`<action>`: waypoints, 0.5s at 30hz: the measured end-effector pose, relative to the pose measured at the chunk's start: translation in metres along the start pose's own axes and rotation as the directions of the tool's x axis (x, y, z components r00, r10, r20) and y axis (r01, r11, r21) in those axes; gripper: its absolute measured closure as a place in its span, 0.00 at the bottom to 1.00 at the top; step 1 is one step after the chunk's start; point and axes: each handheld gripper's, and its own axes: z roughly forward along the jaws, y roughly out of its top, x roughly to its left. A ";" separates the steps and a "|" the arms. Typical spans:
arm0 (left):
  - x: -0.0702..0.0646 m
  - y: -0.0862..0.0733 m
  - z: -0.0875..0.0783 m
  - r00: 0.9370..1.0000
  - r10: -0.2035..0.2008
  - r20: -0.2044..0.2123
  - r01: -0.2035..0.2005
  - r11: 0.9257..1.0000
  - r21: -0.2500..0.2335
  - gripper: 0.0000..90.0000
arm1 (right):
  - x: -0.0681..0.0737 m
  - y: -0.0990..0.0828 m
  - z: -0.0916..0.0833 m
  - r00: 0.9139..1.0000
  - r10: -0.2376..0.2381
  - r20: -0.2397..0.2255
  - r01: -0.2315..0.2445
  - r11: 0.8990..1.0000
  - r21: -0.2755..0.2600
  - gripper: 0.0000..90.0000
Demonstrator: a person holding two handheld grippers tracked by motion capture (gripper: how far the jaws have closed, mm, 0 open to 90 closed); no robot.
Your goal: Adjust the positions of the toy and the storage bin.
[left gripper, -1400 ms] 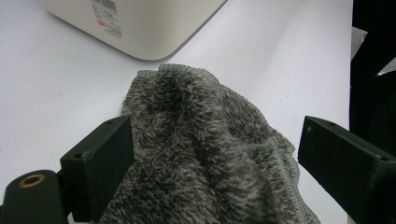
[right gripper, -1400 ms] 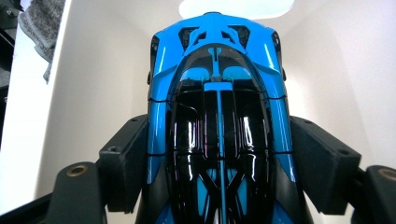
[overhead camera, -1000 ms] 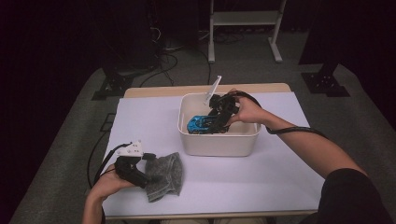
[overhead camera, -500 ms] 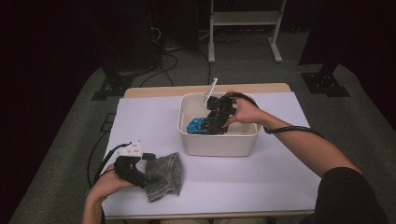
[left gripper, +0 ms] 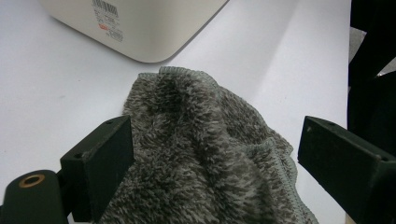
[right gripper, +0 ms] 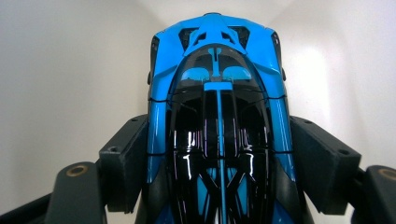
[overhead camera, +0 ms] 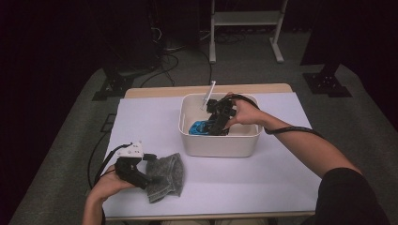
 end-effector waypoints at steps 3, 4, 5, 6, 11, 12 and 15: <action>0.000 0.000 0.001 1.000 -0.001 0.002 0.001 1.000 0.004 0.11 | 0.000 0.000 0.002 1.000 -0.004 0.000 0.004 1.000 0.015 0.28; 0.000 0.000 0.001 1.000 0.000 0.003 0.000 1.000 0.003 0.11 | 0.000 0.000 0.002 1.000 -0.001 -0.001 0.001 1.000 0.017 0.28; 0.000 0.000 0.001 1.000 0.000 0.003 0.000 1.000 0.003 0.11 | 0.000 0.000 0.002 1.000 -0.001 -0.001 0.001 1.000 0.017 0.28; 0.000 0.000 0.000 1.000 0.001 0.003 -0.001 1.000 0.002 0.11 | 0.000 0.000 0.003 1.000 -0.001 -0.004 0.001 1.000 0.025 0.28; 0.000 0.000 -0.001 1.000 0.002 0.000 -0.002 1.000 0.003 0.11 | -0.001 0.000 0.004 1.000 -0.001 -0.004 0.001 0.999 0.038 0.28; 0.000 0.000 -0.001 1.000 0.001 0.000 -0.001 1.000 0.000 0.11 | -0.001 0.000 0.005 1.000 -0.005 -0.005 0.006 0.999 0.041 0.28; 0.000 0.000 -0.001 1.000 -0.001 -0.001 0.001 1.000 -0.003 0.11 | 0.000 0.001 0.007 1.000 -0.011 0.004 0.010 0.998 0.055 0.28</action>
